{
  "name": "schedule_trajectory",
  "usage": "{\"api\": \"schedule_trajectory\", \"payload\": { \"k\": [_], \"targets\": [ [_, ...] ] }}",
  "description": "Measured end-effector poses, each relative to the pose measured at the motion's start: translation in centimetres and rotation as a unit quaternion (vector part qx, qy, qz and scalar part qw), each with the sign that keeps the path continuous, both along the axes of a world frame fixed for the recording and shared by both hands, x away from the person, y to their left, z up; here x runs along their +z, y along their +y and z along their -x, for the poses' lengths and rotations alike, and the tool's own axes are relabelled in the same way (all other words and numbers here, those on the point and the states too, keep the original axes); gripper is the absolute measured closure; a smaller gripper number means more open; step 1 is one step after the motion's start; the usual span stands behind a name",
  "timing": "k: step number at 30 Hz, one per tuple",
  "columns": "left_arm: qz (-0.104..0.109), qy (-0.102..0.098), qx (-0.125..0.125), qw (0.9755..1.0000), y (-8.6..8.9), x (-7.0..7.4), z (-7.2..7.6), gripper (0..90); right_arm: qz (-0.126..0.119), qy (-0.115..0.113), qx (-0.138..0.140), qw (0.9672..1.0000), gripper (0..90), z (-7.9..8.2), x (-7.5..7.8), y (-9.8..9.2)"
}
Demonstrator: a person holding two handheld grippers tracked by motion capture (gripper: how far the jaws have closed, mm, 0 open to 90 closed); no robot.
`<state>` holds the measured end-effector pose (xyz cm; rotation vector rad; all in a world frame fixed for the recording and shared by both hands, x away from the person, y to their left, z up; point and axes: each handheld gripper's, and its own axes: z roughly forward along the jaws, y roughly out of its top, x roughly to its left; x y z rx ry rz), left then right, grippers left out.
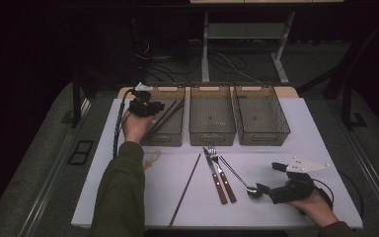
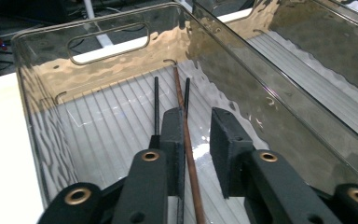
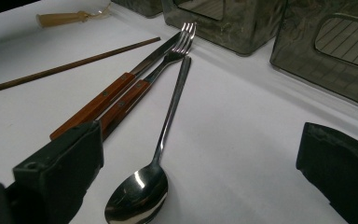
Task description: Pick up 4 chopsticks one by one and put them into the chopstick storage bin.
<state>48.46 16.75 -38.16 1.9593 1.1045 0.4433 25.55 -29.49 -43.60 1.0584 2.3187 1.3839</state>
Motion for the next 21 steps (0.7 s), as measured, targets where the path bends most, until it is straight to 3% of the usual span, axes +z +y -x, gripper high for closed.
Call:
{"api": "schedule_trajectory", "payload": {
  "k": [10, 13, 16, 21],
  "targets": [
    [0.013, -0.006, -0.013, 0.9998, 0.1, 1.7, 1.1, 54.2, 0.001, -0.001, 0.0, 1.0, 0.8, 0.0, 0.0, 0.0],
    [0.023, 0.001, -0.027, 0.9994, 0.1, 2.4, 2.0, 50.5, 0.001, -0.001, 0.0, 1.0, 0.8, 0.0, 0.0, 0.1],
    [0.011, 0.005, -0.03, 0.9995, 0.0, 2.7, 3.0, 47.4, 0.003, -0.001, 0.0, 1.0, 0.8, 0.0, 0.0, 0.1],
    [0.017, 0.01, -0.051, 0.9985, -0.2, 2.7, 4.8, 42.6, 0.003, -0.002, 0.0, 1.0, 0.8, 0.0, 0.0, 0.1]
  ]
}}
